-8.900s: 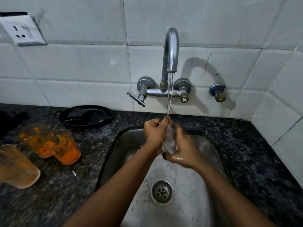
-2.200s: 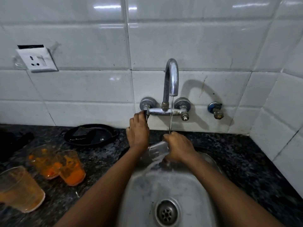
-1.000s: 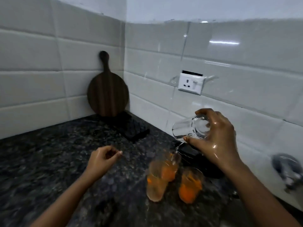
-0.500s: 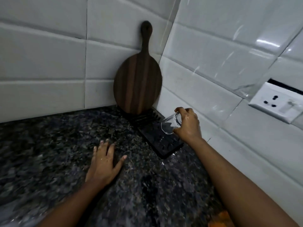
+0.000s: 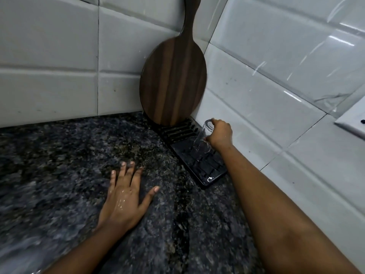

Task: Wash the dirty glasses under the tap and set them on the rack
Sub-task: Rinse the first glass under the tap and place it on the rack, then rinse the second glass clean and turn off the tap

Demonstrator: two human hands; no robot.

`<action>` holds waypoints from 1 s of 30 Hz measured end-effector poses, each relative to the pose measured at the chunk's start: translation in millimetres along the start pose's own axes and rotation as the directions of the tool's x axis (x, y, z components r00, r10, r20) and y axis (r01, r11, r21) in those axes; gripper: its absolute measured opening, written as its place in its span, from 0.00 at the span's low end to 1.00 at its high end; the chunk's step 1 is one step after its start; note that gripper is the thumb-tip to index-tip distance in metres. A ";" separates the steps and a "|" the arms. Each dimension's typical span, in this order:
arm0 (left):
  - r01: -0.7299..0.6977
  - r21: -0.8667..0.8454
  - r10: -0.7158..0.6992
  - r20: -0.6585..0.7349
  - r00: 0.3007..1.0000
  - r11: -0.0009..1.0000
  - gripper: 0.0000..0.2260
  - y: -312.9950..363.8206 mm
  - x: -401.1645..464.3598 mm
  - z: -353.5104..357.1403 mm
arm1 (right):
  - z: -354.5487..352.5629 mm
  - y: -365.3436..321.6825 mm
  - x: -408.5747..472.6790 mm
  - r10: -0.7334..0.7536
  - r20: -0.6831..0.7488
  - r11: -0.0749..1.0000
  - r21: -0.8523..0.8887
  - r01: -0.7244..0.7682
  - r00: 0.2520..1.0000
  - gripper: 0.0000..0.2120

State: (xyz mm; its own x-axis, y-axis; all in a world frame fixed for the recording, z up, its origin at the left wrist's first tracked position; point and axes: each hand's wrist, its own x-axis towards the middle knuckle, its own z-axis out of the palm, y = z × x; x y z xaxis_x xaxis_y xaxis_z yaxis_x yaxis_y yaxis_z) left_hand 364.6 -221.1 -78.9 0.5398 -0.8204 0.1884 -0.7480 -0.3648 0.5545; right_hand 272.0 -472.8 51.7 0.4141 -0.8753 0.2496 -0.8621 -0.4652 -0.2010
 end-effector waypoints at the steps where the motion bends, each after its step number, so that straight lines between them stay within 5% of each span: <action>1: -0.005 0.000 0.005 0.000 1.000 1.000 0.47 -0.3 -0.4 0.8 | -2.1 0.8 -1.4 0.025 -0.011 1.000 0.005 -0.025 1.000 0.16; 12: -0.052 0.049 0.051 0.027 0.998 0.997 0.49 0.7 0.4 -1.6 | -28.8 -9.2 -70.9 -0.008 -0.099 0.990 0.141 0.022 0.995 0.13; 18: -0.052 -0.021 0.051 -0.032 0.998 0.998 0.32 3.5 -11.5 -14.2 | -95.6 -5.3 -186.1 -0.006 -0.204 0.911 0.403 0.089 0.979 0.14; 21: -0.115 -0.226 0.092 -0.109 0.990 0.967 0.16 28.3 -42.7 -17.6 | -133.7 17.7 -258.3 0.068 -0.299 0.865 0.493 0.093 0.952 0.14; 24: -0.189 -0.534 0.179 -0.070 0.981 0.824 0.07 83.9 -99.4 -23.3 | -158.9 55.8 -328.7 0.204 -0.302 0.829 0.559 0.000 0.931 0.11; 27: -0.172 -0.652 0.314 0.107 0.943 0.738 0.22 129.1 -151.8 -22.9 | -168.4 94.2 -388.4 0.333 -0.293 0.810 0.575 -0.113 0.896 0.08; 30: -0.156 -0.600 0.428 0.342 0.837 0.785 0.46 162.9 -181.5 -8.7 | -167.4 135.6 -438.9 0.484 -0.240 0.788 0.538 -0.299 0.842 0.04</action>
State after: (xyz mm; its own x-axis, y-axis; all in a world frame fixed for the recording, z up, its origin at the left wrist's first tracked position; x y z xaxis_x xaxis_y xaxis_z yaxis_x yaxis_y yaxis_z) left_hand 148.2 -127.8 -15.8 -0.0005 -0.9931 0.1175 -0.4394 0.1058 0.8920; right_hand -75.6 -129.6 73.5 -0.1386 -0.9300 0.3404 -0.6463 -0.1755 -0.7427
